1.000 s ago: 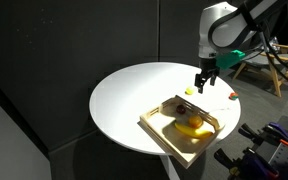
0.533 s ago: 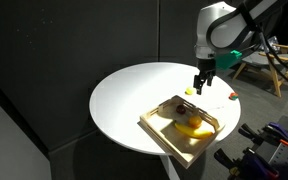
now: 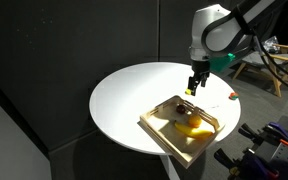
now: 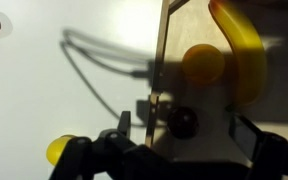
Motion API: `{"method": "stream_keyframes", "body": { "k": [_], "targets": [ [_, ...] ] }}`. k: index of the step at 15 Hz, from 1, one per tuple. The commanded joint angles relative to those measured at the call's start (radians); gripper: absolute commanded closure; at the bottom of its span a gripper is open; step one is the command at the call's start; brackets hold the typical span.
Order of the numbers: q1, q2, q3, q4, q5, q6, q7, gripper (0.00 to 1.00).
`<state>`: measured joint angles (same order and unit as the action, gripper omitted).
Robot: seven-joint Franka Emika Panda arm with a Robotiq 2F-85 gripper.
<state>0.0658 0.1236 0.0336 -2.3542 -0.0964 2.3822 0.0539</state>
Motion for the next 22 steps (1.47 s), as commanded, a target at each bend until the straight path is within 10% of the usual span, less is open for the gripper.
{"method": "stream_keyframes", "body": {
  "k": [1,22],
  "targets": [
    [0.001,0.049,0.009,0.034,0.011,0.030,0.002,0.00],
    [0.000,0.108,0.033,0.060,0.027,0.107,-0.047,0.00]
  ]
}}
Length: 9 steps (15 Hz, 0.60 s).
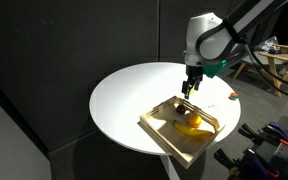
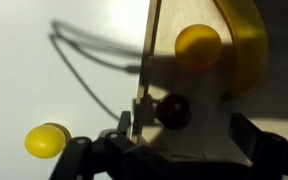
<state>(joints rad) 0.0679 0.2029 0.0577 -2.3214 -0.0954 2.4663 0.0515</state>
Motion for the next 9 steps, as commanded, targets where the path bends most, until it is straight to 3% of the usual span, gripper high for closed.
{"method": "stream_keyframes", "body": {
  "k": [1,9],
  "targets": [
    [-0.004,0.037,0.013,0.028,0.029,0.039,-0.063,0.00],
    [-0.014,0.112,0.029,0.074,0.040,0.053,-0.189,0.00]
  ]
}}
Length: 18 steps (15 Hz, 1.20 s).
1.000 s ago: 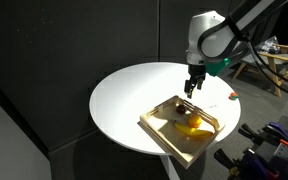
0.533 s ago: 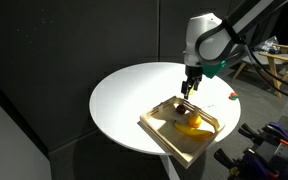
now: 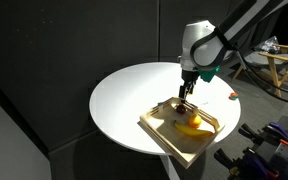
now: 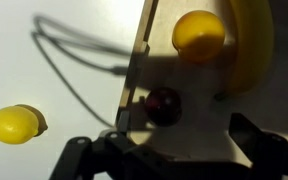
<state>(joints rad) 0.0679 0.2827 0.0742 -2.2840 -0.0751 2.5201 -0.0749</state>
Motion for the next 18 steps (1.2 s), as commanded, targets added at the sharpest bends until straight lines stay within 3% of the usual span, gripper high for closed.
{"method": "stream_keyframes", "body": {
  "k": [1,8,18],
  "targets": [
    [-0.015,0.042,0.015,0.045,0.019,-0.004,-0.078,0.00],
    [-0.013,0.094,0.025,0.100,-0.005,-0.011,-0.167,0.00],
    [-0.012,0.173,0.017,0.150,-0.020,-0.004,-0.183,0.00]
  ]
}}
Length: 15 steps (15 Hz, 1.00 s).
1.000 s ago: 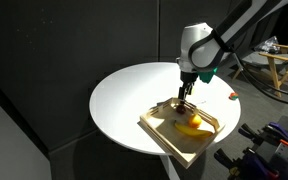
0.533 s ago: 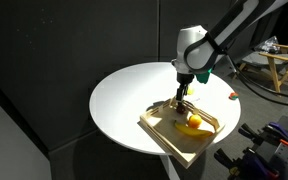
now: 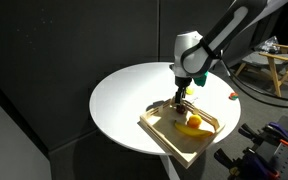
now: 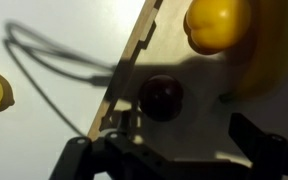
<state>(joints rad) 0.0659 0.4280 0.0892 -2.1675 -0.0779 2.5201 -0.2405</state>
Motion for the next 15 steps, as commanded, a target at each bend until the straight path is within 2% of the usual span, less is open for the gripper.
{"method": "stream_keyframes", "body": {
  "k": [1,15],
  "targets": [
    [-0.011,0.035,0.001,0.039,-0.018,-0.001,-0.017,0.00],
    [-0.007,0.101,-0.004,0.082,-0.033,0.027,-0.010,0.00]
  ]
}}
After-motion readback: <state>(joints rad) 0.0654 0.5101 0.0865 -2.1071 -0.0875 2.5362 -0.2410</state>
